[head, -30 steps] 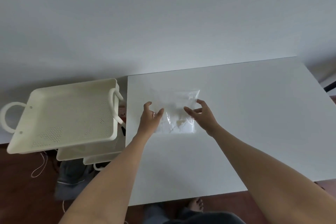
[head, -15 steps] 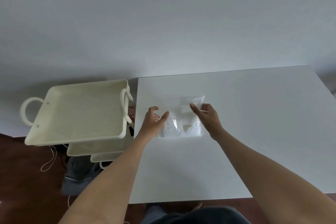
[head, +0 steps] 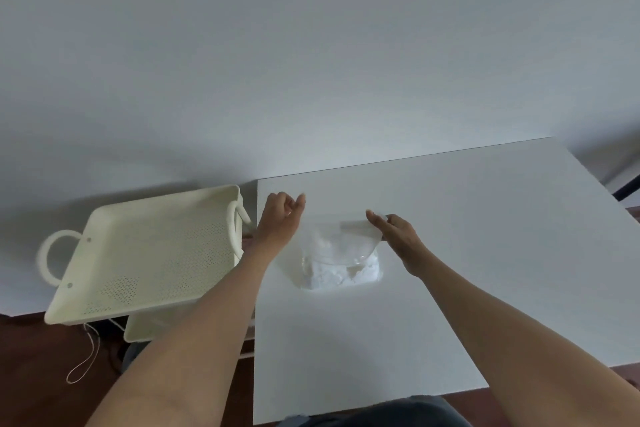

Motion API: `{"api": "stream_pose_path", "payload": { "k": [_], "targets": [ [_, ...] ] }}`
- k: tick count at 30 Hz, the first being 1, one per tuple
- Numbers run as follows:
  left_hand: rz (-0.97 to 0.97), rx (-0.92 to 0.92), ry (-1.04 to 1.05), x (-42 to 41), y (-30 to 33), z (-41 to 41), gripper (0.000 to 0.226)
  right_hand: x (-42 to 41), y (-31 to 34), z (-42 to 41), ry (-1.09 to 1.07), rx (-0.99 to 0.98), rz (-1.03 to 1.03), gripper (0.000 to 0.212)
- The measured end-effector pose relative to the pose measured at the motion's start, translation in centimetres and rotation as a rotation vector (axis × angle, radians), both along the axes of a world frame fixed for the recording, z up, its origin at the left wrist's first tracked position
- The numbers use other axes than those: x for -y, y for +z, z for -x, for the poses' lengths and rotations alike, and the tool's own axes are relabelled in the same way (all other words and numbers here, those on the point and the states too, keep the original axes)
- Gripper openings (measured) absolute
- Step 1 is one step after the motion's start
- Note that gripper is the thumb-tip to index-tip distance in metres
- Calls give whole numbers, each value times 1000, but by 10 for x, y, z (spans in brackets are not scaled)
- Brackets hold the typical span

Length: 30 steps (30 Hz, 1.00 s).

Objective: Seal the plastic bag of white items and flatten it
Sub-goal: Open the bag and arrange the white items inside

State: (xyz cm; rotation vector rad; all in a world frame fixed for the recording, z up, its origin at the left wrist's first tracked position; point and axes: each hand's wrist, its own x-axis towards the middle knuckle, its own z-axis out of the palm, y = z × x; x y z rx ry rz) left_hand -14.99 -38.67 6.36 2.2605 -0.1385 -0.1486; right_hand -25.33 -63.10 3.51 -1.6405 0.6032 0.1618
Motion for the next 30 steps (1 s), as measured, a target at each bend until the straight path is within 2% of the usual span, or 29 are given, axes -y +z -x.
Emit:
{"api": "stream_pose_path", "payload": {
  "k": [4,7,12,18,24,28,30],
  "targets": [
    [-19,64,-188,10,5,-7,29,1,3,5,26,0,49,42],
    [-79,64,-335,18,6,-8,27,1,7,9,49,13,77,39],
    [-72,-15,-476,33,12,-3,31,1,10,19,77,7,87,36],
    [-130,-239,-633,47,18,4,46,8,13,39,183,-74,118,57],
    [-247,-520,-726,54,18,16,42,18,10,69,241,-94,205,67],
    [-295,-560,-735,54,14,24,65,9,12,83,285,-85,267,69],
    [-302,-555,-762,53,12,27,68,5,12,88,288,-81,273,72]
  ]
}}
